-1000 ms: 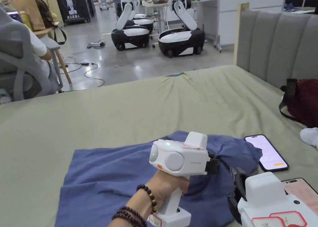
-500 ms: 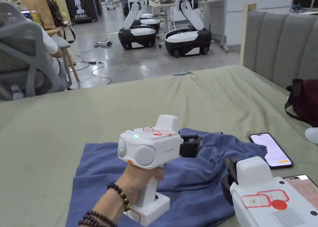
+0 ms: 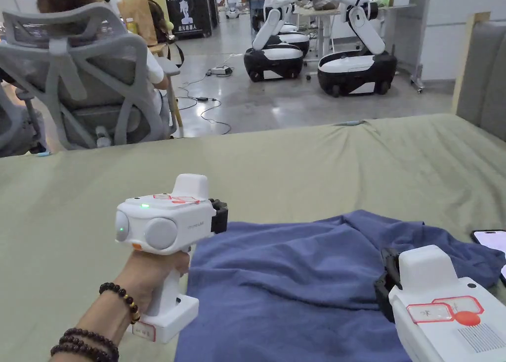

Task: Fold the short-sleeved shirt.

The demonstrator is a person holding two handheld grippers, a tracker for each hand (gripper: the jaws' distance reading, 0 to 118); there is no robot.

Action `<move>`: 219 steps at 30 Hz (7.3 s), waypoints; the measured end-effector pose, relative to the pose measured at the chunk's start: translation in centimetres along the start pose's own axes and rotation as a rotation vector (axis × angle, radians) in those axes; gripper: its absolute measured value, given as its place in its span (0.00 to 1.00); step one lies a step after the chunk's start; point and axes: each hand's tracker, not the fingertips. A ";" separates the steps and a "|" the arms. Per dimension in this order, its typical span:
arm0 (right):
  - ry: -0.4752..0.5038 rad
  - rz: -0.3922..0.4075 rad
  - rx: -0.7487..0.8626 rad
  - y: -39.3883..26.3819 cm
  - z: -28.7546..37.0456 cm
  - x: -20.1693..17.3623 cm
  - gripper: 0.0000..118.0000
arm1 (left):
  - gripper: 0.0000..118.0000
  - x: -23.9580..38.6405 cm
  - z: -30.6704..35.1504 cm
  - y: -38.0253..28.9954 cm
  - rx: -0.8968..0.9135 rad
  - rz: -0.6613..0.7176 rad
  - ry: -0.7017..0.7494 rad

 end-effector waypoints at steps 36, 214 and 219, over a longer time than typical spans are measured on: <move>-0.152 -0.292 -0.405 -5.8 -7.9 14.7 0.96 | 0.00 -3.9 -7.3 2.9 -0.109 0.036 0.086; 0.216 0.141 -0.748 3.7 -33.7 3.5 0.01 | 0.03 -8.5 10.1 -12.4 -0.117 0.286 0.289; 0.219 0.087 -0.581 10.3 -29.4 6.4 0.01 | 0.03 -8.6 10.1 -7.8 -0.063 0.283 0.284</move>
